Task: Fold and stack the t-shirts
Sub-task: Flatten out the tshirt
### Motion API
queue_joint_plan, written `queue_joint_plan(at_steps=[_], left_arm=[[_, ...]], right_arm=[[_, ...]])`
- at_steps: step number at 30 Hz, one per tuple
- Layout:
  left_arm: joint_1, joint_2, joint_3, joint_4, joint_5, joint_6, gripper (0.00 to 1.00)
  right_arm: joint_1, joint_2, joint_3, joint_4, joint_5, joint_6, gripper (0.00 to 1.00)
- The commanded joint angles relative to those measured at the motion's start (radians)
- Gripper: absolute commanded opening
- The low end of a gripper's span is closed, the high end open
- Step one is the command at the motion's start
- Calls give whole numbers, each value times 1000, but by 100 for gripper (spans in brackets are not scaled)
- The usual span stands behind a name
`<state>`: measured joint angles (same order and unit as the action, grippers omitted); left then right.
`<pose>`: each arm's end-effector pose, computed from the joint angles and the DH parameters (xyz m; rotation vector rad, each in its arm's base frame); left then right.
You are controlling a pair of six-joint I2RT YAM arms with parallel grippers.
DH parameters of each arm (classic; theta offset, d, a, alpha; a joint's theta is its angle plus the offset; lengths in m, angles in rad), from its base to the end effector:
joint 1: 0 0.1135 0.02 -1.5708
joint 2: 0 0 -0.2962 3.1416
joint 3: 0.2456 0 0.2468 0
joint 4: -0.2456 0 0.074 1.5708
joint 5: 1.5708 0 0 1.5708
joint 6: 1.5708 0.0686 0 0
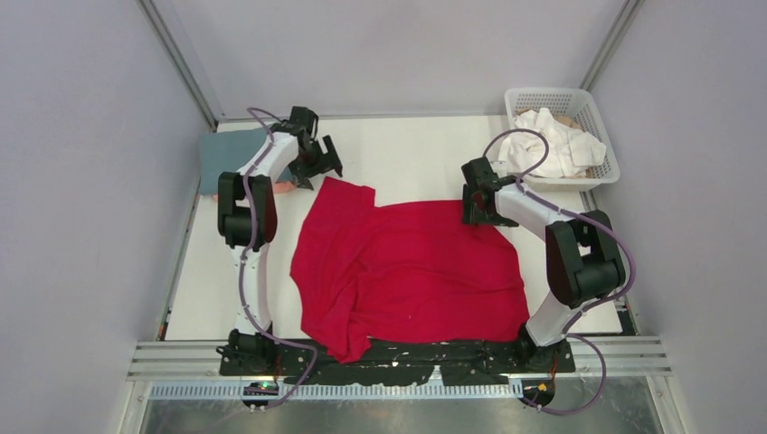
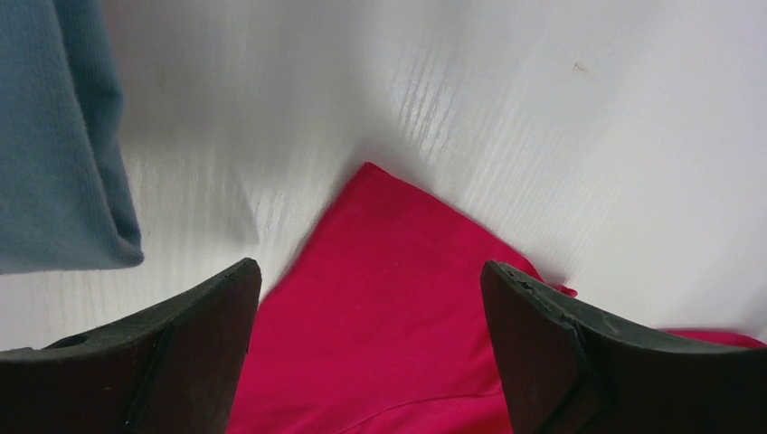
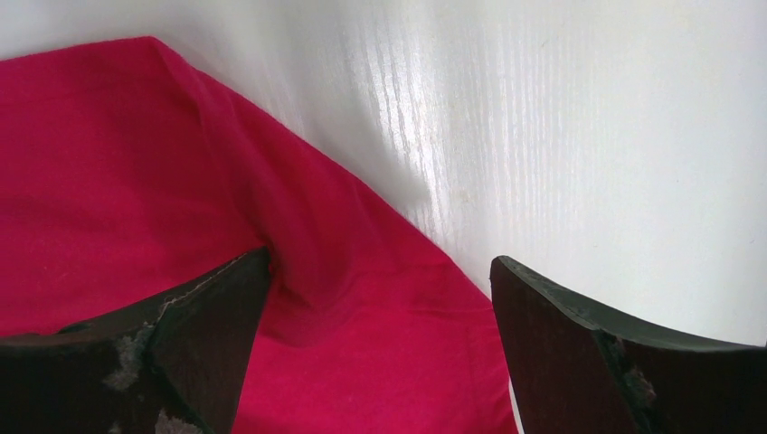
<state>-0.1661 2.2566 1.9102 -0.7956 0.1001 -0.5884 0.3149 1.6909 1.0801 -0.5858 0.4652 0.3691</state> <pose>0.5041 -0.0915 0.1885 -0.5487 2.7034 -0.3497 0.3285 0.0746 0.1935 0.1876 2.6038 -0.4164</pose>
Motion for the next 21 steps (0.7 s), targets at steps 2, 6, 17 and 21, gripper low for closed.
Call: queue_joint_plan(at_steps=[2, 6, 17, 21], left_arm=[[-2, 51, 38, -20, 64, -50, 88], [-36, 42, 30, -72, 6, -47, 88], [-82, 17, -51, -74, 140, -43, 36], [-85, 14, -55, -73, 149, -33, 0]], right_arm=[[3, -65, -13, 27, -16, 3, 96], [3, -78, -22, 30, -17, -2, 96], [3, -89, -60, 65, -47, -17, 94], [4, -98, -76, 89, -72, -29, 91]])
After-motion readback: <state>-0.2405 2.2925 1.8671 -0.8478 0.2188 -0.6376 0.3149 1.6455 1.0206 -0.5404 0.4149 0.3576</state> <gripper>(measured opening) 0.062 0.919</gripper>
